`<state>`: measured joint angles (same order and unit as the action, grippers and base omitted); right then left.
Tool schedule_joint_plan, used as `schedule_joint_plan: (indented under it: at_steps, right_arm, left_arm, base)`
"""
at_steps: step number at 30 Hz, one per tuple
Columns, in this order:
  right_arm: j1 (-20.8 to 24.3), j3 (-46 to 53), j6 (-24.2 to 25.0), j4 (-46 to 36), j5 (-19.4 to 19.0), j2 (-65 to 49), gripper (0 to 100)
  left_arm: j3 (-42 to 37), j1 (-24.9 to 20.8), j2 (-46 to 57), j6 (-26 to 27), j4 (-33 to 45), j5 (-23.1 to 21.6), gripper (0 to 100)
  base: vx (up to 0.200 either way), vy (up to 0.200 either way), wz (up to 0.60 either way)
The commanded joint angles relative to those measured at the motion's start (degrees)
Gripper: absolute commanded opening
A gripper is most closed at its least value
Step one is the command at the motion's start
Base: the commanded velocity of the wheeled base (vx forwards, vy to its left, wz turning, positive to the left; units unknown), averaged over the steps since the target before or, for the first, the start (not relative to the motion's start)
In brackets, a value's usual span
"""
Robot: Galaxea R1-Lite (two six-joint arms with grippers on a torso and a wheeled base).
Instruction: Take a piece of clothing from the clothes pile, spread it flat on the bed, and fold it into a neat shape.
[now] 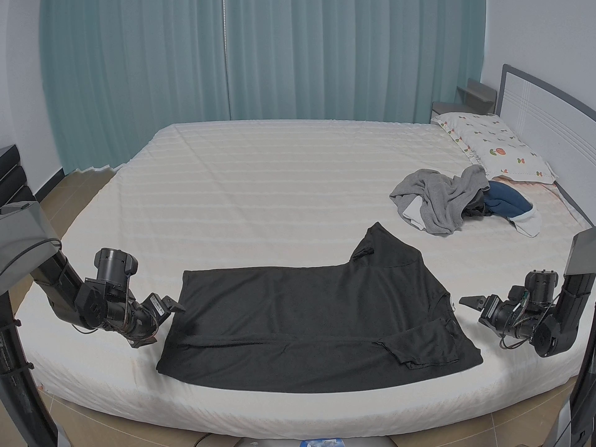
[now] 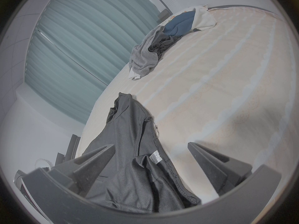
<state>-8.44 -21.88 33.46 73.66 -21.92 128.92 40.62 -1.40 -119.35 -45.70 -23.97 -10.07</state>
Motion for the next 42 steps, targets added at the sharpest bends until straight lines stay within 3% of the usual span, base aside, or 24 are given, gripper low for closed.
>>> schedule_joint_plan:
  at_steps: [1,10,24,34,42]
  right_arm:
    - [-0.1,0.0,0.0,0.0,-0.2,-0.2,100]
    - [0.0,0.1,0.1,-0.1,-0.2,-0.1,100]
    - [0.1,0.1,0.1,-0.1,-0.4,0.0,100]
    - [0.0,-0.2,0.4,-0.1,-0.6,0.2,100]
    - [0.0,-0.6,3.0,-0.2,-0.7,0.1,100]
  left_arm:
    - [-0.2,-0.2,0.1,0.0,-0.1,0.1,100]
    - [-1.0,-0.2,0.0,-0.2,-1.2,-1.2,100]
    - [1.6,0.1,0.3,-3.2,-1.4,-1.2,100]
    - [13.6,0.6,-3.5,-4.4,-1.2,-0.5,100]
    - [30.0,0.3,-16.7,-3.9,-1.4,-1.8,100]
  base:
    - [0.0,0.0,0.0]
    - [0.133,0.0,0.0]
    - [0.0,0.0,0.0]
    - [0.0,0.0,0.0]
    - [0.0,0.0,0.0]
